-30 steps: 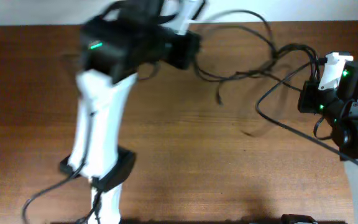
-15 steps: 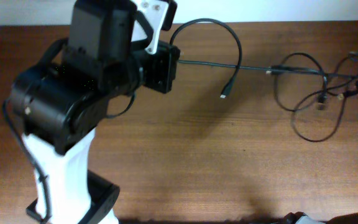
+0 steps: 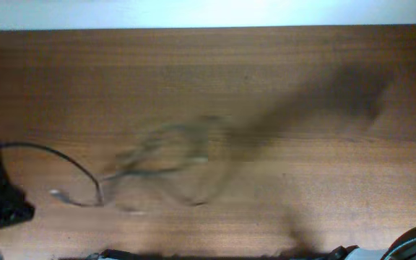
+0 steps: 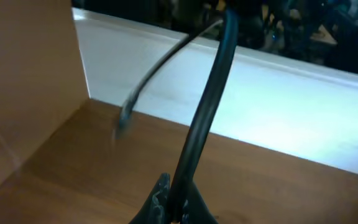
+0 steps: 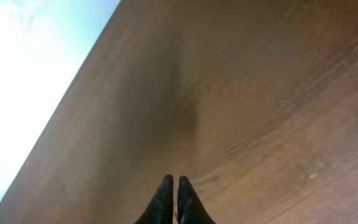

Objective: Untangle cables

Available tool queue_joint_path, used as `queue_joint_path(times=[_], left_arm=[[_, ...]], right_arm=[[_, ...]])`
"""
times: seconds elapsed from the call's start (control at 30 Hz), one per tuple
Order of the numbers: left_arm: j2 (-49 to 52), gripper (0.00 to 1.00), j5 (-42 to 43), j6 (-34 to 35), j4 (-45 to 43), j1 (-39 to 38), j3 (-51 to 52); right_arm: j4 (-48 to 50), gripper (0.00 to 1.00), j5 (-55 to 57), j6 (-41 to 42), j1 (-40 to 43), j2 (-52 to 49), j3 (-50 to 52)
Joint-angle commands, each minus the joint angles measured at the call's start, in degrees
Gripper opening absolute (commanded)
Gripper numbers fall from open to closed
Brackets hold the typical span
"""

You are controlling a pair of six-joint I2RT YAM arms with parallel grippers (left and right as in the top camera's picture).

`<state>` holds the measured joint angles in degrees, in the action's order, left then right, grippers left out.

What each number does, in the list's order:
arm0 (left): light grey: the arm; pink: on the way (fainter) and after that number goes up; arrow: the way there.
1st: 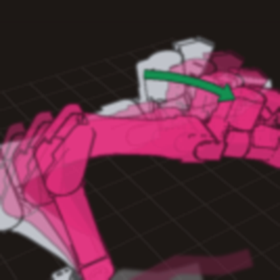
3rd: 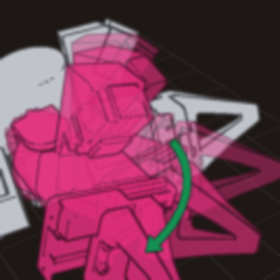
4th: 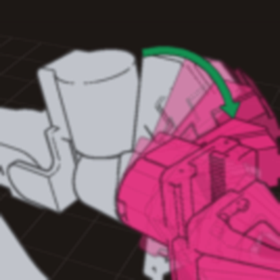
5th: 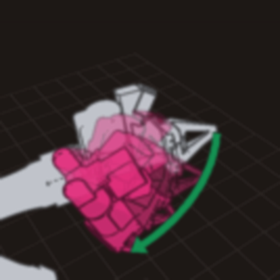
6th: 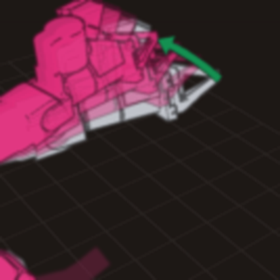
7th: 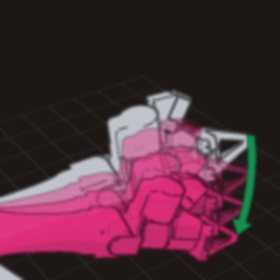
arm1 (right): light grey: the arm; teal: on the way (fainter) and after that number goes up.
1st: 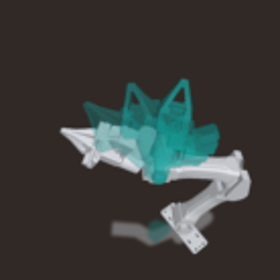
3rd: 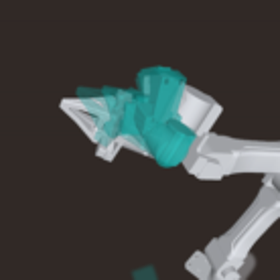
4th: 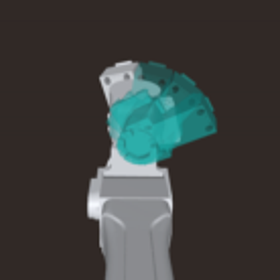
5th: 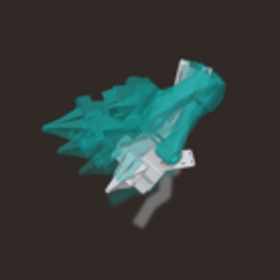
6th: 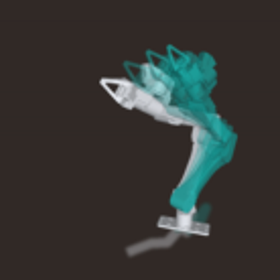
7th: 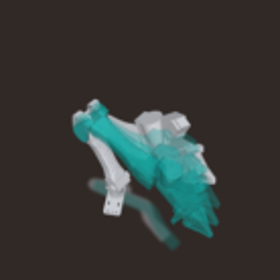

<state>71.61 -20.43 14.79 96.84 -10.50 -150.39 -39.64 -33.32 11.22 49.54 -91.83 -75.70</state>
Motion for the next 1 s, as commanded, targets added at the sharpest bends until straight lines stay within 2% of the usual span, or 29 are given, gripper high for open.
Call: queue_joint_path(times=[0.0, 0.17, 0.27, 0.3, 0.37, 0.43, 0.57, 0.67, 0.77, 0.9, 0.93, 0.97], left_arm=[[5.79, 0.0, 4.02, -0.26, -0.52, 0.59, 8.57], [13.18, 0.0, 18.25, -1.6, -5.44, -1.16, 11.78], [16.85, 0.0, 19.08, -1.57, -7.91, -6.16, 11.78], [19.69, 0.0, 19.28, -1.57, -11.1, -10.95, 11.78], [22.75, 0.0, 21.99, -1.57, -14.12, -14.45, 11.78], [28.92, 0.0, 28.46, -1.62, -19.43, -19.28, 11.78], [35.78, 0.0, 26.8, -2.47, -22.34, -24.65, 11.76], [35.8, 0.0, 24.83, -3.39, -23.47, -24.59, 10.95], [34.32, 0.0, 22.12, -3.56, -18.71, -22.67, 7.8], [33.4, 0.0, 22.14, -3.74, -18.08, -22.12, 7.72], [33.4, 0.0, 22.14, -3.72, -18.1, -22.12, 7.72], [33.4, 0.13, 22.14, -3.72, -18.08, -22.12, 7.72]], right_arm=[[-0.42, 0.04, 1.4, -0.28, -4.37, 1.36, -0.39], [-1.68, 0.04, 1.4, -2.75, -12.81, 1.73, -0.39], [-2.1, 0.04, 3.08, -5.22, -21.7, 2.12, -0.39], [-2.23, 0.04, 9.27, -5.25, -28.65, 2.23, -0.39], [-2.23, 0.04, 14.82, -5.22, -33.99, 2.23, -0.39], [-2.1, 0.04, 18.25, -5.2, -38.32, 2.23, -0.39], [-3.61, 0.04, 18.56, -5.25, -40.17, 2.23, -0.39], [-4.31, 0.04, 19.32, -6.78, -40.98, 2.23, -0.39], [-4.11, 0.04, 20.87, -6.75, -41.11, 2.23, -0.39], [-4.39, 0.04, 20.55, -6.75, -45.94, 2.23, -0.39], [-4.5, 0.27, 20.52, -6.73, -47.58, 2.23, -0.39], [-4.5, 0.87, 20.52, -6.71, -48.5, 2.21, -0.39]])
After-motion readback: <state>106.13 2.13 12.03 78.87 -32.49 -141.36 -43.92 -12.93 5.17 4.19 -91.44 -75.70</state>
